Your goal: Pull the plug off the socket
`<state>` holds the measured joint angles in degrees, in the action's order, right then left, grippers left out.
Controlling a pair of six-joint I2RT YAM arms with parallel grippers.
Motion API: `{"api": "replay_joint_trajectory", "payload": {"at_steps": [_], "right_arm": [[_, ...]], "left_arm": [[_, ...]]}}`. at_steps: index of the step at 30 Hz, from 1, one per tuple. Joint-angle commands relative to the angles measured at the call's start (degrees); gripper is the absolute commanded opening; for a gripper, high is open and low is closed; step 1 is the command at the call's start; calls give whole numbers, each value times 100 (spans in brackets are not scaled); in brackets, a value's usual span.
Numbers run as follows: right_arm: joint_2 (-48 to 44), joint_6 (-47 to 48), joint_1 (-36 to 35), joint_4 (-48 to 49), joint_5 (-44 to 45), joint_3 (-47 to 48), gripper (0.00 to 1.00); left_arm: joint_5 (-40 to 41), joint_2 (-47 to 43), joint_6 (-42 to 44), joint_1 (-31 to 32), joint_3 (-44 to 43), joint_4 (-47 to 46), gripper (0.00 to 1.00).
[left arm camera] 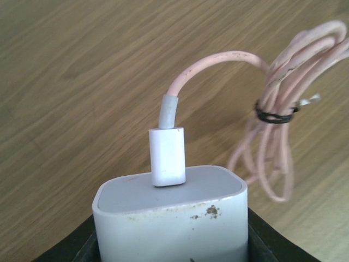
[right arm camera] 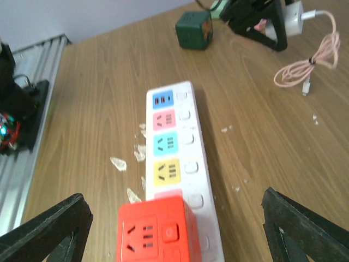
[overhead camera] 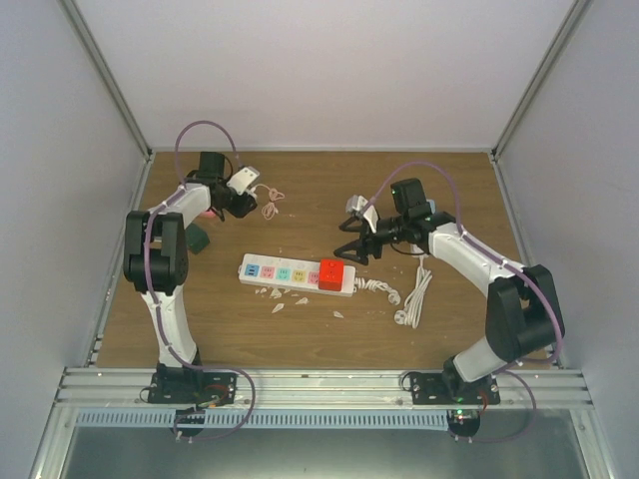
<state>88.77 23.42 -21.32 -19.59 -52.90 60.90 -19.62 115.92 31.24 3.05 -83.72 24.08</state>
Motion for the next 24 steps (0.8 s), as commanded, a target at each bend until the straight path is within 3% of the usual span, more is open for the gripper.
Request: {"api": "replay_joint_trajectory", "payload": {"at_steps": [1,5,10,16,19,24], "right_arm": [[-193,1006,-48,-351,302,-252,87],[-137,1188,-243,-450,545,-365,99],[-154,1416,-521,-293,1053,-596,100],[-60,1799,-830,-415,1517,-606,100],[9,1871,-1028,-424,1729,-579,100],[247,1860,-1278,-370,2032,-500,100]], "left_arm": [[-35,408,-78,-136,-566,512,30],[48,842,-119,-252,-966,784,31],[215,1137,-102,-287,-1155,872,37],[80,1319,-82,-287,-1300,1072,58],[-55,1253,7,-287,-1274,1167,74],[-329,589,361,-287,-707,980,94]]}}
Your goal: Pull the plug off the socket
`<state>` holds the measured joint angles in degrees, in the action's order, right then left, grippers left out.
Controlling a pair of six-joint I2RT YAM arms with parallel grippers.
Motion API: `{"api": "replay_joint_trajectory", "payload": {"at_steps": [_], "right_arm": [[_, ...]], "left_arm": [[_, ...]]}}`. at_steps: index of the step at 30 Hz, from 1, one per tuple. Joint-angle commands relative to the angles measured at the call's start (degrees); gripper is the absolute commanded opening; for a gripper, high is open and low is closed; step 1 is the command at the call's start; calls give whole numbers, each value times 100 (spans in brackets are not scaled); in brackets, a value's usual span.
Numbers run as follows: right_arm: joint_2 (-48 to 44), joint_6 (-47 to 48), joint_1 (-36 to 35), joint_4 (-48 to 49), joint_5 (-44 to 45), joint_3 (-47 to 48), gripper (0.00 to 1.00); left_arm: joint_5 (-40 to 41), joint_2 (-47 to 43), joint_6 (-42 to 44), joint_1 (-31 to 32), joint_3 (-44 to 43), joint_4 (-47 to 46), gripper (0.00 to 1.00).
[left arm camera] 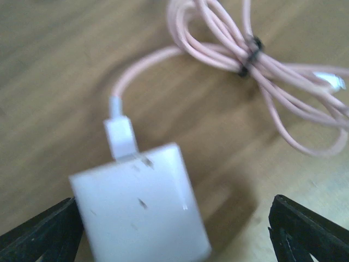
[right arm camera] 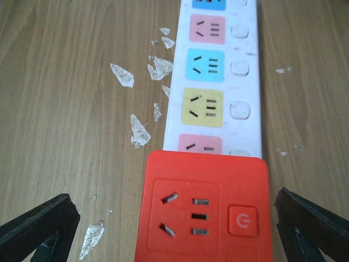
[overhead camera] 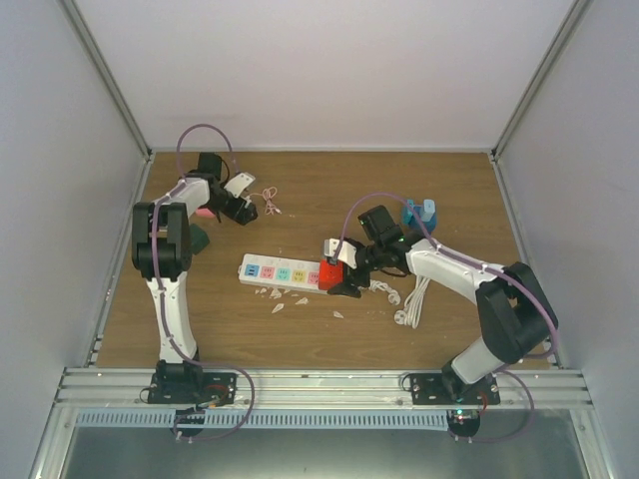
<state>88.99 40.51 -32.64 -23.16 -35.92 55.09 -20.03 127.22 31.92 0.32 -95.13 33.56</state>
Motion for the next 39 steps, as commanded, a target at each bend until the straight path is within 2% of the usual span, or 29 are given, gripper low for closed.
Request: {"api": "replay_joint_trajectory", "payload": {"at_steps": [1,4,8,16,21,30,39], "right_arm": [[270,142,-165,-7,358,107,100],[382,137,-221,22,483,156,99],[471,150,-275,10,551,205,97],[575,176,-371,-63,635,283,86],[576,185,-435,-41,720,270,83],[483,115,-454,-48,691,301,68],[349,65,-449,-1,547,315,57]], "left_arm": [[-279,-726,391,-14,597,-32,95],[-438,-1264,724,-14,982,-43,96],[-1136,-1819,1254,15,1462,177,97],[-1829,-2329,1909,499,2130,631,97],[-1756,-2480,1638,1120,2497,286,97],[-1326,-2122,1277,2036,2746,-245,96],[-703,-1987,1400,2366,3083,-488,95]]}}
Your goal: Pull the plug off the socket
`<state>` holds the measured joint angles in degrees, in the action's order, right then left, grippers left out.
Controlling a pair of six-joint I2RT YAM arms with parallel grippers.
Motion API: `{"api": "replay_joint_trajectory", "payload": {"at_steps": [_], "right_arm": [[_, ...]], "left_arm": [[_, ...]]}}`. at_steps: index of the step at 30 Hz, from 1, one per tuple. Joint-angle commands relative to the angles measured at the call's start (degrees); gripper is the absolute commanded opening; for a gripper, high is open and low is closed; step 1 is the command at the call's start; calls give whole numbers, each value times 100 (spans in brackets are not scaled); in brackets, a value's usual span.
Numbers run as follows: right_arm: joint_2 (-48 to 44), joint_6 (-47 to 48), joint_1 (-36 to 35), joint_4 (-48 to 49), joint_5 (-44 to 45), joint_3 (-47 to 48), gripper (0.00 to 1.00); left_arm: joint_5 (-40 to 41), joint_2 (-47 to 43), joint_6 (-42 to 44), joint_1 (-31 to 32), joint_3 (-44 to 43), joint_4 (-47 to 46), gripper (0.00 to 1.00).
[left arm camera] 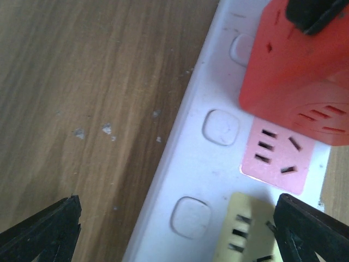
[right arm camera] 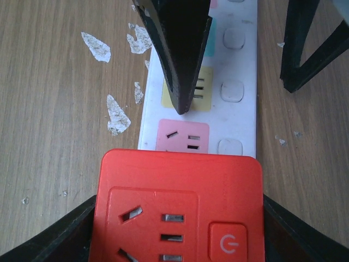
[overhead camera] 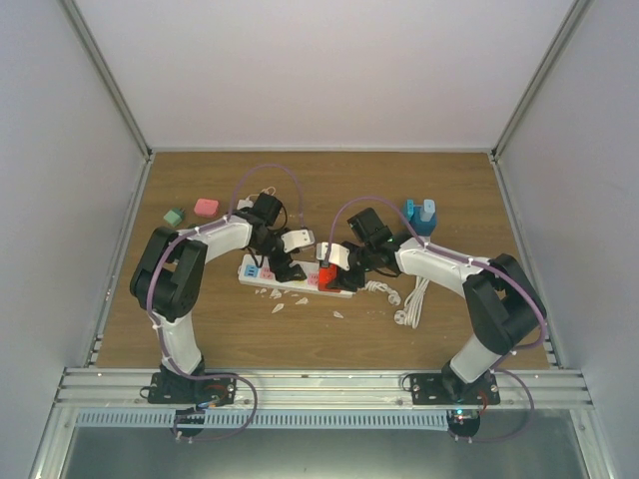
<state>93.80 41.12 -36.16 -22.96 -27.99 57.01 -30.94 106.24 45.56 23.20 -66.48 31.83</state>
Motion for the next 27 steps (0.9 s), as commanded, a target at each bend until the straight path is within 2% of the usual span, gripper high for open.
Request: {"api": "replay_joint_trajectory", "payload": {"at_steps": [1,12,22,27], "right_arm": [[-151,-16,-101,-23,-269,138,55],[-291,-238,47,-83,-741,394,37],[-408,-267,232,-225,-1053,574,34],[-479,-375,248,-314,-1055,591,33]], "left_arm": [[535,135,22,86,270,-383,95],[1286,365,163,106,584,-546,87],[1567,502,186,102,642,-585,83],[1215,388,40,-28,415,-461,88]]}}
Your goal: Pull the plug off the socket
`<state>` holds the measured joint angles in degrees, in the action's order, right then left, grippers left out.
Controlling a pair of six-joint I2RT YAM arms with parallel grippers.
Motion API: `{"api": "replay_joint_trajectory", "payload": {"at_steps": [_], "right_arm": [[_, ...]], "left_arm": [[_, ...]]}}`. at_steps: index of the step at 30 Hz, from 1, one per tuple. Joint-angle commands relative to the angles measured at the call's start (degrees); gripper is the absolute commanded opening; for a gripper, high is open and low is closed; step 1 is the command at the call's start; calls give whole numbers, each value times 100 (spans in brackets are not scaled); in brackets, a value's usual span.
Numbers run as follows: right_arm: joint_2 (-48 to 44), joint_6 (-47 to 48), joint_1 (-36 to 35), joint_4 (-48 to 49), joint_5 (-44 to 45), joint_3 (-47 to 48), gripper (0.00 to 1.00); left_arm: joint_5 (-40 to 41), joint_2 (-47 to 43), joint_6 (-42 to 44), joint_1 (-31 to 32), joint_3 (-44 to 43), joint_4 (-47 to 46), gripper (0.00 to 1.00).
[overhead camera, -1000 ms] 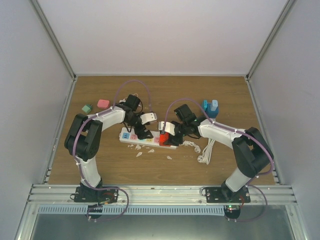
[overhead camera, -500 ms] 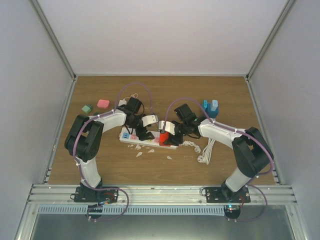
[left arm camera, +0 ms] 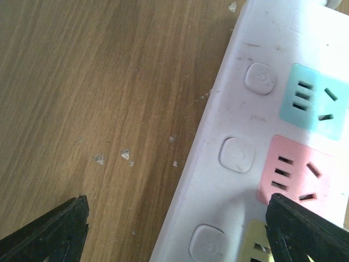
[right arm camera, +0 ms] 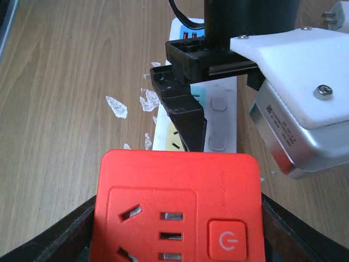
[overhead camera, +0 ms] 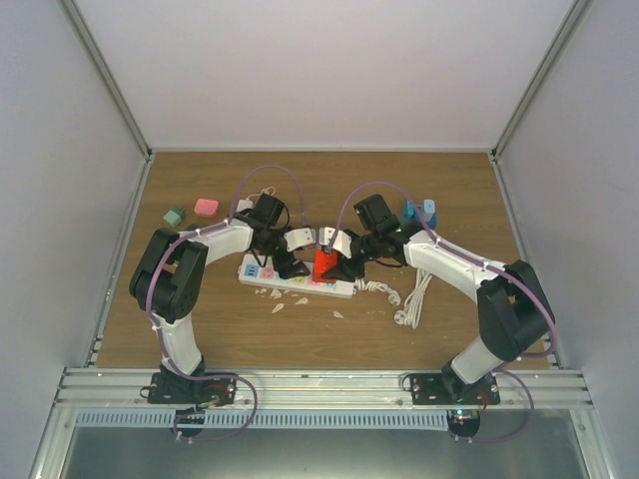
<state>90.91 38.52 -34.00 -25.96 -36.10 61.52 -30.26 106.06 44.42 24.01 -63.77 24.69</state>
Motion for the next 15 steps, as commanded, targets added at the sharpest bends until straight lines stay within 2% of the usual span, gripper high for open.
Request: {"api": "replay_joint_trajectory", "payload": {"at_steps": [1,7,15], "right_arm": [[-221,-187,45,-16,-255,148,33],[-348,-801,358,109,-624,394,32],[-460,-2335,724,721,-800,844,32]], "left_arm": [[1046,335,105,-162,91,251,90],[401,-263,-188,-444,-478,390,97],[398,-1294,-484,-553,-623,152,99]]}}
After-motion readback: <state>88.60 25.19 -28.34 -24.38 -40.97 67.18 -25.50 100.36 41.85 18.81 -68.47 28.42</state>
